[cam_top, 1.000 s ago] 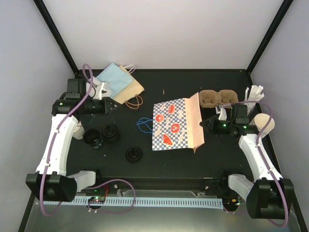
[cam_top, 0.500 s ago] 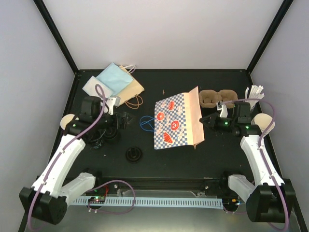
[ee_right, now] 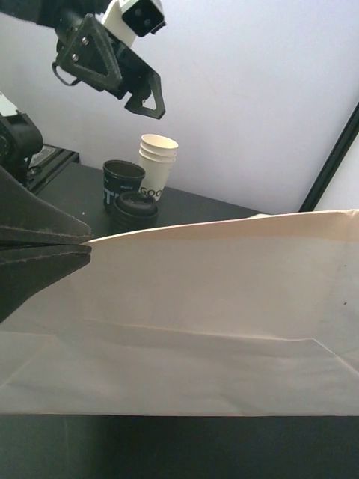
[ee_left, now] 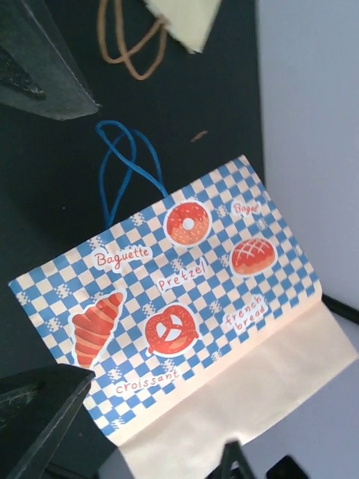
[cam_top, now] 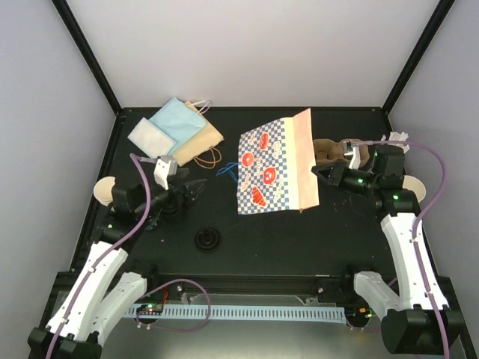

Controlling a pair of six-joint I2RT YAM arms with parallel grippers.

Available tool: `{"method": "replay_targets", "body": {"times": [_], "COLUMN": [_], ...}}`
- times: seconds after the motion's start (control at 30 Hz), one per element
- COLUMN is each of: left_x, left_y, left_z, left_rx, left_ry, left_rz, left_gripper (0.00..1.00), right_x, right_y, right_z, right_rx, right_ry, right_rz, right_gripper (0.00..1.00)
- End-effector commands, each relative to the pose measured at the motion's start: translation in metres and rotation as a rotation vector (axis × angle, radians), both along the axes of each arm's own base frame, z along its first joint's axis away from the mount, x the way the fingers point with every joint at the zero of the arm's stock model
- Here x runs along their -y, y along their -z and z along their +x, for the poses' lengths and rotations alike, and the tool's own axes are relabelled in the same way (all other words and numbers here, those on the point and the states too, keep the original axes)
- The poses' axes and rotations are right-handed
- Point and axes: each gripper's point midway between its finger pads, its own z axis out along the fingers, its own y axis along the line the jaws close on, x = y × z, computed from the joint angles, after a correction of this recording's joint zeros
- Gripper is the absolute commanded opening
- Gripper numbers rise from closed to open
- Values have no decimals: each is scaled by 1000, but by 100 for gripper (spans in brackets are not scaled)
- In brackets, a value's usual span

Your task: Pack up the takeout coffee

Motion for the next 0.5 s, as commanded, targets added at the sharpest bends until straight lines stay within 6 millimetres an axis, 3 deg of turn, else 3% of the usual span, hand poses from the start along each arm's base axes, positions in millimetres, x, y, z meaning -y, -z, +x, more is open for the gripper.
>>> {"method": "replay_targets", "body": {"times": [0.0,0.17,0.47], "left_x": [18,34,40], "left_y": [-34,-22,6], "left_z": [-21,-36,-22], "left_rx": [293,493,506], "left_ry": [155,330,409], "left_rz": [14,201,401], "left_gripper": [89,65,56], "right_x": [-7,-10,-19], "right_y": [-23,-33,-44], "right_z": [-10,-14,-21], "right_rx": [22,39,70], "right_ry": [-33,-53,-100], "right_rz": [42,42,34], "right_gripper": [1,1,1]}}
